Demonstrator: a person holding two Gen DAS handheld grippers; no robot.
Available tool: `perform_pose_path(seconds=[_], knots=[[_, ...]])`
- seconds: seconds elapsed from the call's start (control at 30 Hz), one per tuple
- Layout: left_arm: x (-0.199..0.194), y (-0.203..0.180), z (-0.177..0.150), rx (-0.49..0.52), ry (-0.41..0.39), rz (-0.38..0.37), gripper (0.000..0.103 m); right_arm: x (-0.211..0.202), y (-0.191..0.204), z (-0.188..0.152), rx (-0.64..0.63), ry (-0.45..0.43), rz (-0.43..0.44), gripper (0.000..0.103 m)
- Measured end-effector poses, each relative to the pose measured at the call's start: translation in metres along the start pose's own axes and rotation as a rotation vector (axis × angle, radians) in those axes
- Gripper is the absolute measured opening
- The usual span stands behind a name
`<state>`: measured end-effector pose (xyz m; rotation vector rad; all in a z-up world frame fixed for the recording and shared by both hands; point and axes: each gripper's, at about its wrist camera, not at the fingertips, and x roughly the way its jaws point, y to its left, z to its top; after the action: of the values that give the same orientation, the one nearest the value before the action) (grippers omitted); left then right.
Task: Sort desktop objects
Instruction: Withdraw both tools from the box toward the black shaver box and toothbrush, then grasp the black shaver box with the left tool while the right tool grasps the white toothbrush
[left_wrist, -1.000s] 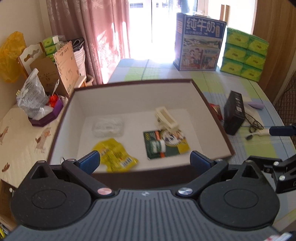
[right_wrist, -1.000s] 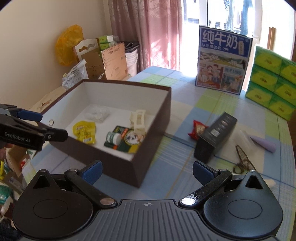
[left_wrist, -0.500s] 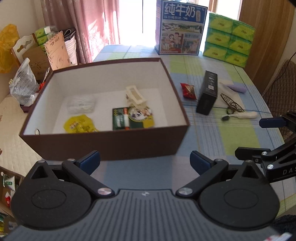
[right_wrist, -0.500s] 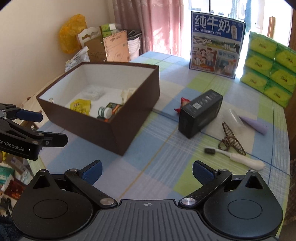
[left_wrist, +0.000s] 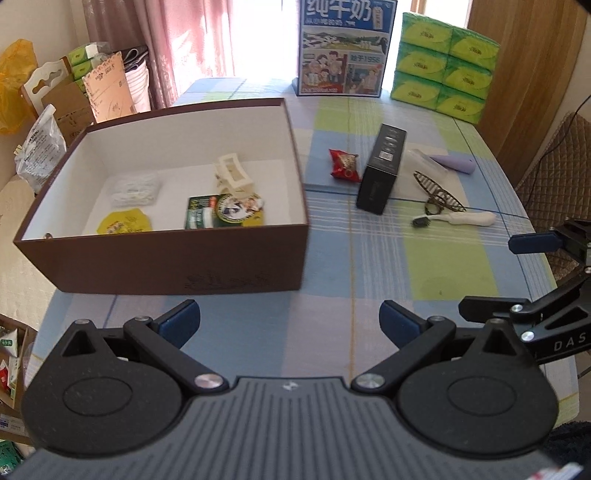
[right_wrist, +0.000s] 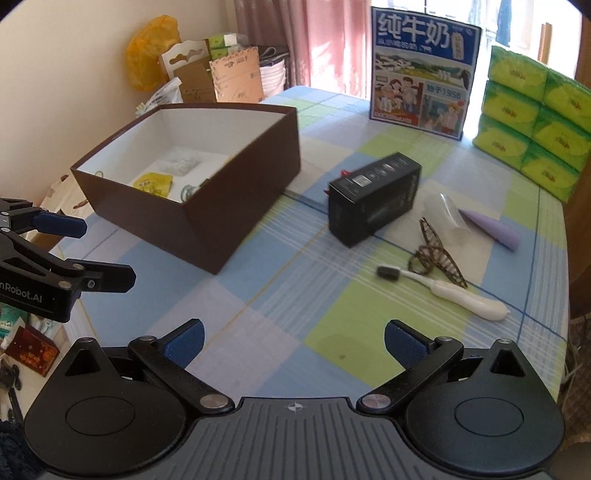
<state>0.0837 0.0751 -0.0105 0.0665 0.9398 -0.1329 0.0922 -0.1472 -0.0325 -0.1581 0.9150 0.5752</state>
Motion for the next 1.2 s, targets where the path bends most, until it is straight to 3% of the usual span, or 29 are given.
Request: perform_pose_path(seconds=[0.37, 0.67, 1.0, 1.07, 1.2], knots=[[0.024, -0.061, 0.023, 0.102, 0.019, -0.091, 0.102, -0.013, -0.07, -0.022, 0.134, -0.002, -0.096, 0.101], [0.069, -0.099, 0.06, 0.159, -0.001, -0.163, 0.102, 0.001, -0.134, -0.032, 0.2, -0.002, -0.147, 0.101], [0.129, -0.109, 0.085, 0.175, 0.029, -0.142, 0.102, 0.045, -0.173, -0.024, 0.026, -0.021, -0.088, 0.099], [0.138, -0.109, 0.088, 0.179, 0.041, -0.13, 0.102, 0.053, -0.176, -0.019, -0.035, -0.024, -0.086, 0.088], [0.154, -0.107, 0.094, 0.19, 0.062, -0.117, 0.101, 0.072, -0.183, -0.009, -0.128, -0.026, -0.069, 0.079]])
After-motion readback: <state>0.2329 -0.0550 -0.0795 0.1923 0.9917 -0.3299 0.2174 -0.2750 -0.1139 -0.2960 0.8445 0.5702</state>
